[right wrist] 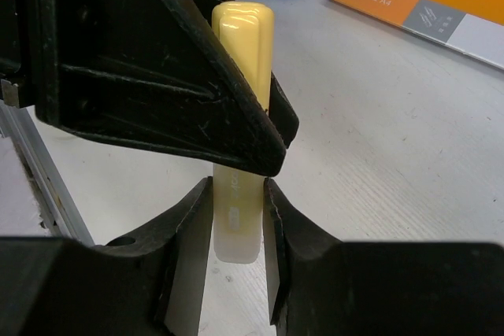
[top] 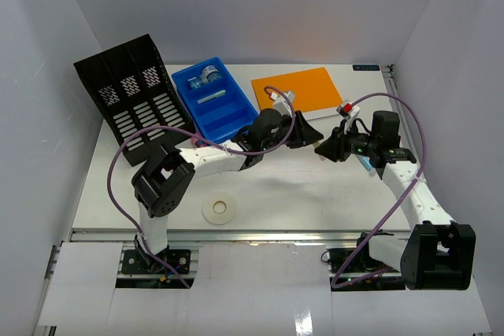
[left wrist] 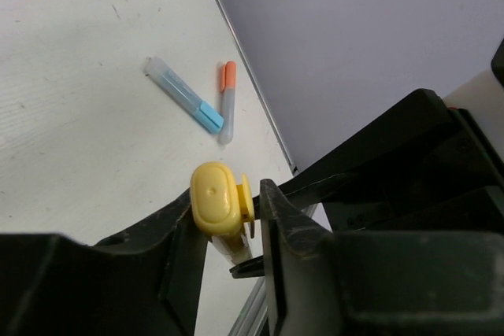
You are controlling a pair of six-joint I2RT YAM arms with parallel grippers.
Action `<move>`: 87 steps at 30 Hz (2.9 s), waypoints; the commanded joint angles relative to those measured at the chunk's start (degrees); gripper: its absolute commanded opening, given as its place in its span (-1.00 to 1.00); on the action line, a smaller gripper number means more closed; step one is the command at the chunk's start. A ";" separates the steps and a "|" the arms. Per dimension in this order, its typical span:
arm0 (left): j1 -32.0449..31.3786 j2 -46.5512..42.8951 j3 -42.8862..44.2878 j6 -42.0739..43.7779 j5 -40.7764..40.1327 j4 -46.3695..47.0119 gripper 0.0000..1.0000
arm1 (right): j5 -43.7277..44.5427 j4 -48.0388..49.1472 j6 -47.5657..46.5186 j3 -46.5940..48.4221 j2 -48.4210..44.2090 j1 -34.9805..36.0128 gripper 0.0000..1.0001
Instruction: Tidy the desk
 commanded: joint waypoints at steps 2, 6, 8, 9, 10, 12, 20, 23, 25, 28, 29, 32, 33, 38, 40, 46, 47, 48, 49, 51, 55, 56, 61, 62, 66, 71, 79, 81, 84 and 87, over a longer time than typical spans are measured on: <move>-0.89 -1.56 3.17 2.17 -3.64 -2.84 -0.42 | -1.18 1.18 -1.50 -0.12 -0.45 -0.46 -0.58; -0.90 -2.51 2.90 3.56 -4.81 -4.02 -0.60 | -3.23 -0.65 -4.84 0.06 -0.39 -0.44 0.80; -0.90 -3.29 2.51 4.26 -5.32 -4.60 -0.64 | -4.45 -1.52 -7.03 -0.26 -0.92 -0.46 0.81; -0.90 -3.65 2.26 4.77 -5.75 -4.87 -0.65 | -4.83 -2.03 -7.86 -0.29 -1.04 -0.46 0.80; -0.90 -4.41 2.32 5.89 -6.42 -6.44 -0.66 | -5.50 -3.05 -9.39 0.05 -1.10 -0.70 0.80; -0.82 -6.04 2.64 8.97 -8.60 -10.71 -0.67 | -6.81 -5.35 -12.40 0.72 -1.37 -1.45 0.80; 9.05 -12.28 7.56 28.09 -17.77 -33.22 -0.68 | -9.98 -7.98 -16.56 0.84 -4.36 -4.91 0.80; 14.03 -13.65 11.99 34.66 -21.16 -38.12 -0.68 | -9.84 -7.98 -16.49 0.92 -4.81 -5.37 0.80; 17.21 -12.31 15.36 39.47 -24.42 -41.11 -0.68 | -9.52 -7.98 -16.47 1.03 -4.92 -5.47 0.80; 22.69 -8.75 19.60 45.58 -29.11 -43.47 -0.68 | -9.18 -7.98 -16.40 0.96 -4.92 -5.56 0.80; 24.23 -7.22 20.89 46.94 -30.36 -43.42 -0.68 | -9.15 -7.95 -16.38 0.94 -4.85 -5.62 0.80; 27.66 -2.21 24.47 48.99 -32.18 -43.17 -0.67 | -9.09 -7.89 -16.34 0.90 -4.78 -6.05 0.80; 28.96 -0.37 25.52 49.51 -32.21 -43.05 -0.67 | -9.09 -7.89 -16.30 0.94 -4.70 -6.21 0.80; 32.07 7.30 33.30 51.79 -32.82 -42.15 -0.67 | -9.09 -7.89 -16.30 0.87 -4.27 -6.99 0.80; 32.15 10.49 35.37 55.22 -34.10 -40.90 -0.67 | -9.09 -7.84 -16.30 0.94 -4.02 -7.25 0.80; 32.26 15.93 37.43 60.17 -35.88 -37.16 -0.67 | -9.36 -7.89 -16.30 0.94 -3.19 -7.90 0.80; 32.30 16.47 37.28 60.62 -35.92 -36.91 -0.66 | -9.36 -7.89 -16.30 0.94 -3.11 -7.98 0.80; 32.32 16.82 36.89 60.97 -35.72 -36.65 -0.65 | -9.36 -7.89 -16.30 0.94 -3.01 -8.08 0.80; 32.32 17.04 36.34 61.25 -35.33 -36.37 -0.64 | -9.36 -7.89 -16.30 0.94 -2.90 -8.19 0.80; 32.23 17.39 35.29 61.32 -34.40 -36.55 -0.59 | -9.18 -7.89 -16.30 0.94 -2.70 -8.20 0.81; 32.23 17.07 32.89 60.68 -32.70 -37.07 0.15 | -8.76 -7.89 -16.45 0.94 -2.37 -8.35 0.80; 32.14 17.10 32.81 60.35 -32.36 -37.95 0.41 | -8.55 -7.94 -16.62 0.94 -2.32 -8.51 0.80; 30.70 16.20 35.92 58.80 -30.83 -42.16 0.86 | -6.48 -8.11 -17.81 0.86 -1.86 -10.01 0.80; 30.36 15.41 36.34 58.46 -30.38 -42.62 0.88 | -6.41 -8.24 -18.12 0.86 -1.90 -10.66 0.80; 29.46 9.94 36.06 54.60 -27.24 -44.51 0.88 | -6.67 -9.08 -20.00 0.64 -2.81 -13.51 0.80; 29.16 -7.11 23.99 44.21 -12.03 -44.39 0.89 | 4.78 -6.95 -18.93 -0.60 -4.21 -14.33 0.80; 29.33 -34.48 -17.17 34.08 16.67 -24.93 0.92 | 28.95 -5.10 -11.27 1.46 -1.58 -14.35 0.80; 29.40 -39.58 -24.03 33.34 19.69 -19.61 0.93 | 29.41 -7.08 -14.53 2.59 -0.16 -14.35 0.80; 29.67 -45.18 -31.09 33.82 21.93 -16.64 0.93 | 27.71 -12.31 -21.38 6.06 3.94 -14.35 0.80; 29.60 -48.68 -33.24 34.80 22.67 -17.58 0.93 | 26.22 -17.32 -27.47 10.09 9.37 -14.35 0.80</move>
